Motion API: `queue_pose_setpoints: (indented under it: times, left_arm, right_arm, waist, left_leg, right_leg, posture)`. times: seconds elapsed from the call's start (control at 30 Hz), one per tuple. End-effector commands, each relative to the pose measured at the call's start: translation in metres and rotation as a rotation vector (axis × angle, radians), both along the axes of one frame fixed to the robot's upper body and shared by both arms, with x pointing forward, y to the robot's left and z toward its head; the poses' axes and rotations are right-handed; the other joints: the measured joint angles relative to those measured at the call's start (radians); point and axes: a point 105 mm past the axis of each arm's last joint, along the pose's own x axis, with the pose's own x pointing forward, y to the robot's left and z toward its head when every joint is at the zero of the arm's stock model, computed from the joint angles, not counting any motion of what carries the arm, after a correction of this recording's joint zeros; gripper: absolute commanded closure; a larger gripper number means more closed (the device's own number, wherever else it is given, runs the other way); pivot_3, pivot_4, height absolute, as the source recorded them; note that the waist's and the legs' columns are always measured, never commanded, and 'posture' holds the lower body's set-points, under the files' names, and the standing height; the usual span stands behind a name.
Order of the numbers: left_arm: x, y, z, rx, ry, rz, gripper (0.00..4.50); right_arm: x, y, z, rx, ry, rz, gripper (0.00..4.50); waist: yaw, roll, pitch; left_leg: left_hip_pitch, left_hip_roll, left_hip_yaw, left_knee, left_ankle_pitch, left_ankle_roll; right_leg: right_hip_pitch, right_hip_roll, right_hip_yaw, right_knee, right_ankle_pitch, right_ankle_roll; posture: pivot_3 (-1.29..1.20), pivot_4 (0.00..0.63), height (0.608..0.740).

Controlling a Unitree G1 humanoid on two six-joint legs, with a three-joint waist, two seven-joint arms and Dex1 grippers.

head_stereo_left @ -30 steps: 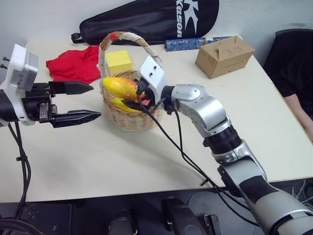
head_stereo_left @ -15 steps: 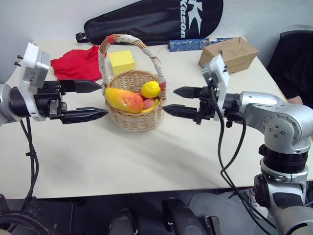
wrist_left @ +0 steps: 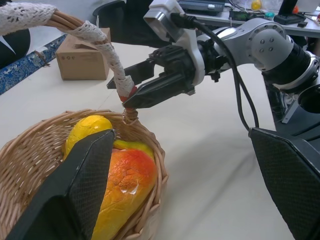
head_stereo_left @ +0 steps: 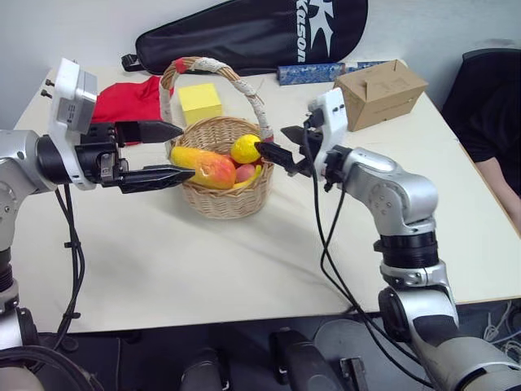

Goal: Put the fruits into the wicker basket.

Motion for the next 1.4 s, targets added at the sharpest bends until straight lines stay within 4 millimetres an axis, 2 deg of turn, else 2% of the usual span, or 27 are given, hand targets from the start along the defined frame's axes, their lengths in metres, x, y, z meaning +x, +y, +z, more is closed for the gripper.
queue_pose_setpoints:
  times: [0.03,0.27,0.37,0.47,0.53,0.67,0.83,1.07,1.13,1.23,1.27,1.4]
  left_arm:
    - [-0.001,0.000,0.011,0.002,-0.060,0.006,0.00]
    - [0.000,-0.004,0.010,0.000,-0.060,-0.008,0.00]
    - [0.001,-0.006,0.009,-0.005,-0.060,-0.022,0.00]
    - [0.003,-0.011,0.009,-0.018,-0.059,-0.045,0.00]
    - [0.004,-0.017,0.009,-0.029,-0.062,-0.073,0.00]
    - [0.005,-0.029,0.009,-0.040,-0.074,-0.129,0.00]
    - [0.016,-0.035,0.011,-0.066,-0.080,-0.140,0.00]
    - [0.026,-0.047,0.013,-0.094,-0.092,-0.169,0.00]
    - [0.026,-0.050,0.013,-0.102,-0.087,-0.184,0.00]
    - [0.028,-0.052,0.012,-0.105,-0.081,-0.188,0.00]
    - [0.028,-0.052,0.012,-0.105,-0.077,-0.192,0.00]
    - [0.027,-0.053,0.010,-0.099,-0.065,-0.203,0.00]
  right_arm:
    - [0.001,0.003,0.013,0.032,-0.053,0.016,1.26]
    - [-0.012,0.004,0.019,0.053,-0.097,0.076,3.69]
    - [-0.020,-0.005,0.023,0.057,-0.127,0.079,4.37]
    - [-0.029,-0.025,0.031,0.054,-0.173,0.060,4.37]
    - [-0.036,-0.048,0.040,0.044,-0.221,0.023,4.37]
    - [-0.049,-0.114,0.055,-0.036,-0.322,-0.148,4.37]
    - [-0.065,-0.186,0.054,-0.160,-0.363,-0.354,4.37]
    - [-0.072,-0.236,0.018,-0.228,-0.318,-0.536,4.37]
    - [-0.071,-0.243,0.006,-0.201,-0.292,-0.568,4.37]
    - [-0.072,-0.248,0.002,-0.158,-0.276,-0.579,4.37]
    - [-0.073,-0.250,0.001,-0.145,-0.267,-0.580,3.63]
    - [-0.089,-0.255,0.001,-0.154,-0.240,-0.536,2.36]
  waist:
    - [-0.001,0.000,0.000]
    - [-0.004,0.000,0.000]
    - [-0.003,0.000,0.000]
    - [-0.001,0.000,0.000]
    - [0.007,0.000,0.000]
    - [0.030,0.000,0.000]
    - [0.048,0.000,0.000]
    - [0.040,0.001,0.001]
    - [0.042,0.001,0.001]
    - [0.043,0.001,0.001]
    - [0.043,0.001,0.001]
    - [0.049,0.001,0.001]
  left_leg:
    - [0.000,0.000,0.000,0.000,0.000,0.000]
    - [0.000,0.000,0.000,0.000,0.000,0.000]
    - [0.000,0.000,0.000,0.000,0.000,0.000]
    - [-0.001,0.000,0.000,0.000,0.000,0.000]
    - [-0.001,0.000,0.000,0.001,0.000,0.000]
    - [-0.001,-0.001,0.000,0.001,0.000,0.000]
    - [-0.001,-0.001,0.000,0.000,0.000,0.000]
    - [0.002,-0.001,0.002,0.000,0.001,-0.001]
    - [0.002,-0.001,0.002,0.000,0.001,-0.001]
    - [0.002,-0.001,0.002,0.001,0.001,-0.001]
    - [0.002,-0.001,0.002,0.001,0.001,-0.001]
    - [0.003,-0.001,0.001,0.001,0.001,-0.001]
  right_leg:
    - [0.000,0.000,0.000,0.000,0.000,0.000]
    - [0.000,0.000,0.000,0.001,0.000,0.000]
    - [0.000,0.000,0.000,0.001,0.000,0.000]
    - [0.000,0.000,0.000,0.000,0.000,0.000]
    - [0.000,-0.001,0.000,0.000,0.000,0.000]
    - [0.000,-0.001,0.000,-0.001,0.000,0.000]
    - [0.000,0.000,0.000,-0.002,0.000,0.000]
    - [0.001,0.001,0.002,0.000,0.000,0.000]
    - [0.001,0.001,0.002,0.001,0.000,0.000]
    - [0.001,0.001,0.002,0.001,0.000,0.000]
    - [0.001,0.001,0.002,0.001,0.000,0.000]
    - [0.002,0.001,0.001,0.001,0.000,0.000]
  posture:
    - [0.00,0.150,0.740]
    - [0.00,0.150,0.740]
    - [0.00,0.150,0.740]
    - [0.00,0.150,0.740]
    - [0.00,0.150,0.740]
    - [0.00,0.150,0.740]
    - [0.00,0.150,0.740]
    - [0.00,0.150,0.740]
    - [0.00,0.150,0.740]
    - [0.00,0.150,0.740]
    - [0.00,0.150,0.740]
    - [0.00,0.150,0.740]
